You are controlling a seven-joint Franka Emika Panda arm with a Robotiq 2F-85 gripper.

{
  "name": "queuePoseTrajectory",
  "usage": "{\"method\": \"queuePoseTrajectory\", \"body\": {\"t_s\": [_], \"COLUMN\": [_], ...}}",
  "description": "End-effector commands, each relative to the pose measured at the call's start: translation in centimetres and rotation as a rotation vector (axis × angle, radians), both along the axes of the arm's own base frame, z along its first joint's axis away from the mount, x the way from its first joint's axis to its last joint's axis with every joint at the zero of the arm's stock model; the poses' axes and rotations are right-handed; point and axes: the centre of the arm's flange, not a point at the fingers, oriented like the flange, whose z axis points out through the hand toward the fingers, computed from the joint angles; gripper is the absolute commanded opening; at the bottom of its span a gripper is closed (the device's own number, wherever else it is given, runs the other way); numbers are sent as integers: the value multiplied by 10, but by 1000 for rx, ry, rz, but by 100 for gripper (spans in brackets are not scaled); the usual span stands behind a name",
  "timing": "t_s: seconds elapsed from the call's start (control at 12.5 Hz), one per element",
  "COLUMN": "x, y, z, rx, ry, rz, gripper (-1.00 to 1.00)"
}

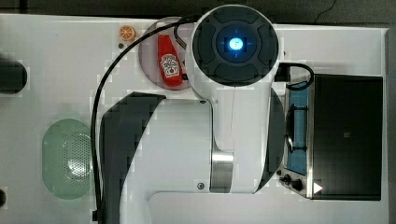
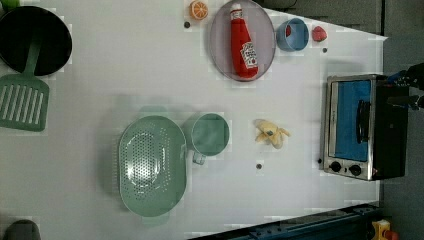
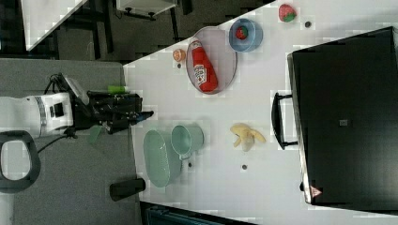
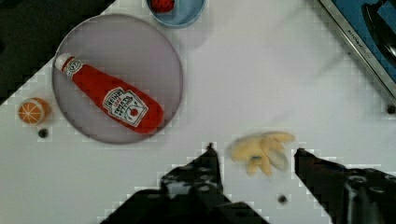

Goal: Pick Banana and place it in mug.

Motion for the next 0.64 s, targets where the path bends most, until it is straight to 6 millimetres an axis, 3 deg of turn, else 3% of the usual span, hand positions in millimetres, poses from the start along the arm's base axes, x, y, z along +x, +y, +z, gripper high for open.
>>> {"method": "queuePoseTrajectory", "body": {"t_s": [0.08, 0.24, 0.64], "x": [-80, -79, -65], "y": [-18, -17, -15], "z": [67, 52, -31], "rx": [25, 24, 29], "ry": [16, 44, 107], "rz": [-143, -141, 12], "gripper": [60, 99, 100]}}
